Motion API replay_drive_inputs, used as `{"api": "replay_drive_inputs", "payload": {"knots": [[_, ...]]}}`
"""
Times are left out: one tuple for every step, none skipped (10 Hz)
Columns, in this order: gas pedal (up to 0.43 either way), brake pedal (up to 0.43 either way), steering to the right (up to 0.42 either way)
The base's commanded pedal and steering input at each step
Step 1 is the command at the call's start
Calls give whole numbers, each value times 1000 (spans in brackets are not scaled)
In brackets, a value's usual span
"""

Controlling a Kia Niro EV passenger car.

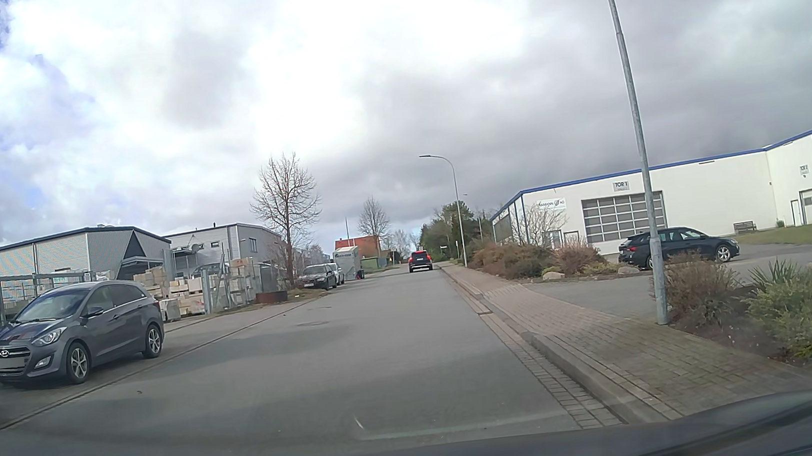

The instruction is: Follow the waypoints while adhering to traffic rules and regulations

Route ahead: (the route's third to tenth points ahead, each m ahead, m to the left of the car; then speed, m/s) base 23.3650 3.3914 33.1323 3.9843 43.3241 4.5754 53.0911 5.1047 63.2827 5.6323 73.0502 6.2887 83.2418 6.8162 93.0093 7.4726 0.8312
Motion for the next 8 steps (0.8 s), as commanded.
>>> {"api": "replay_drive_inputs", "payload": {"knots": [[0,0,-27],[0,0,-27],[0,0,-25],[0,0,-24],[0,0,-23],[0,0,-23],[0,0,-23],[0,0,-23]]}}
